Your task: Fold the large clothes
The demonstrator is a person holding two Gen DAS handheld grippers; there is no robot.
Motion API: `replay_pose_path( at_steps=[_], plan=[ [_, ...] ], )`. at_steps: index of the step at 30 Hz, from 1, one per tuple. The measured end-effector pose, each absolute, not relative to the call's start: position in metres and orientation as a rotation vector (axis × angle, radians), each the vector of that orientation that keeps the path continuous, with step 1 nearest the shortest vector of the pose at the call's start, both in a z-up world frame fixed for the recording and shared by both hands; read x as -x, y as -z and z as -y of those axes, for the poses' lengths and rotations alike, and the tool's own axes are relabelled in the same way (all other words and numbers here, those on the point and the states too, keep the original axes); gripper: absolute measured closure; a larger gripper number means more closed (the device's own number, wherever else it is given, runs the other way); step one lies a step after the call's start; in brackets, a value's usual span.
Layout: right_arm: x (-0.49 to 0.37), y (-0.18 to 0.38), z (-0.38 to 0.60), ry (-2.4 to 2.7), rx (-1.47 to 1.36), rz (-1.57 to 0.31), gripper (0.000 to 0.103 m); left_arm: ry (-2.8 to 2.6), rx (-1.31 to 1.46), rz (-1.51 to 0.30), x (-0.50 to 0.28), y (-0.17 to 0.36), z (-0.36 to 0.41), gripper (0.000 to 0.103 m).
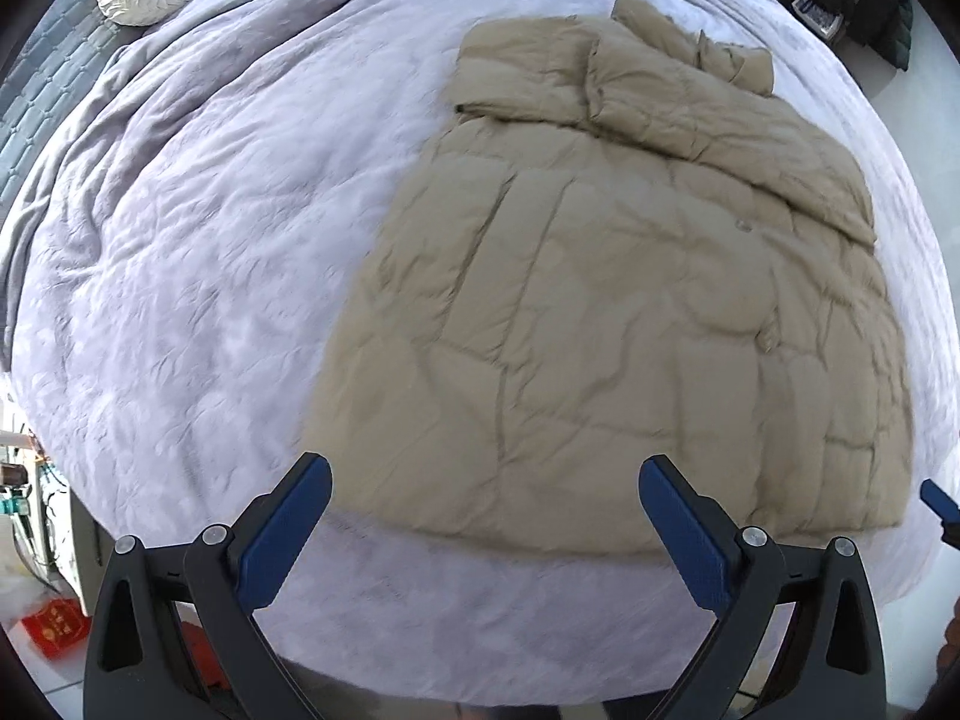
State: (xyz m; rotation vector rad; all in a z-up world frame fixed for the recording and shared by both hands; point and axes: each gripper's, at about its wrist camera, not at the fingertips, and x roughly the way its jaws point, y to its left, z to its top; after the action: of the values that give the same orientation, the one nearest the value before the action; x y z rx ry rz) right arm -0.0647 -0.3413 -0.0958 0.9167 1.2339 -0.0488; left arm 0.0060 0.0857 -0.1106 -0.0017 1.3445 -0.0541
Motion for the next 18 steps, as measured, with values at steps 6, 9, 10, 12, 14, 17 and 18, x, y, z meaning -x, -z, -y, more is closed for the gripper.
replay_pose_path(
  at_steps=[6,9,10,12,14,17,18],
  plan=[
    [0.082,0.103,0.337,0.097,-0.949,-1.249,0.0,0.08,0.045,-1.386,0.004,0.126,-0.101,0.0],
    [0.091,0.108,0.343,0.124,-0.979,-1.254,0.0,0.12,0.137,-1.397,0.01,0.133,-0.116,0.0],
    [0.095,0.11,0.346,0.137,-1.0,-1.252,0.0,0.129,0.201,-1.41,0.014,0.138,-0.126,0.0],
    [0.104,0.115,0.35,0.157,-1.039,-1.244,0.0,0.13,0.296,-1.425,0.019,0.145,-0.141,0.0],
    [0.116,0.122,0.356,0.182,-1.087,-1.236,0.0,0.132,0.375,-1.436,0.025,0.154,-0.154,0.0],
    [0.128,0.134,0.363,0.203,-1.15,-1.229,0.0,0.135,0.488,-1.464,0.03,0.172,-0.167,0.0],
    [0.132,0.139,0.364,0.21,-1.171,-1.229,0.0,0.146,0.53,-1.473,0.031,0.179,-0.17,0.0]
  ],
)
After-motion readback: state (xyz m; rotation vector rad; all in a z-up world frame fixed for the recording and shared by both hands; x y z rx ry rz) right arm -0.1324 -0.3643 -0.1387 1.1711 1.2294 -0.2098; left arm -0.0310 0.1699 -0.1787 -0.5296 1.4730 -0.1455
